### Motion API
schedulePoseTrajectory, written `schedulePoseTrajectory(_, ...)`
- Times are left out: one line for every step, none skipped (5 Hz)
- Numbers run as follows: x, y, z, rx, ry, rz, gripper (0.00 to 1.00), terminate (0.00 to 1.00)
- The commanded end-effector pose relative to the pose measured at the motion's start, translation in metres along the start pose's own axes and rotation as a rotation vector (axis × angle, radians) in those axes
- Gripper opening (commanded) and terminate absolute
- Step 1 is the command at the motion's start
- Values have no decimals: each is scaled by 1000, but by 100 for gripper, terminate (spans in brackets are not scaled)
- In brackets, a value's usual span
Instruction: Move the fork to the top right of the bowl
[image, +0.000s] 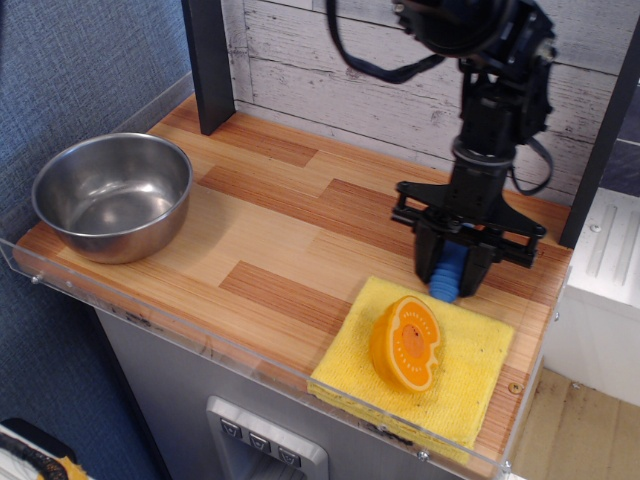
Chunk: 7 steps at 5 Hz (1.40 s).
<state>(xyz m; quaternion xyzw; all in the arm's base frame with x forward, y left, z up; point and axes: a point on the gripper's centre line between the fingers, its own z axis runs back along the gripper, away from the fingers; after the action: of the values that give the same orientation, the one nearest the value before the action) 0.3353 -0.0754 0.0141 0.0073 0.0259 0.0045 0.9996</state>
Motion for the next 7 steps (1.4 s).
schedulePoseTrajectory(8,17,72,-58,-262,-55,0,0)
schedulePoseTrajectory(-5,49,99,-58,-329,-23,0,0)
schedulePoseTrajectory(-9,86,104,-29,-293,-56,0,0)
schedulePoseTrajectory(-7,117,88,28,-212,-94,0,0)
schedulePoseTrajectory(-4,136,72,57,-154,-100,0,0)
schedulePoseTrajectory(-1,145,60,58,-126,-91,0,0)
schedulePoseTrajectory(-4,153,49,69,-130,-45,0,0)
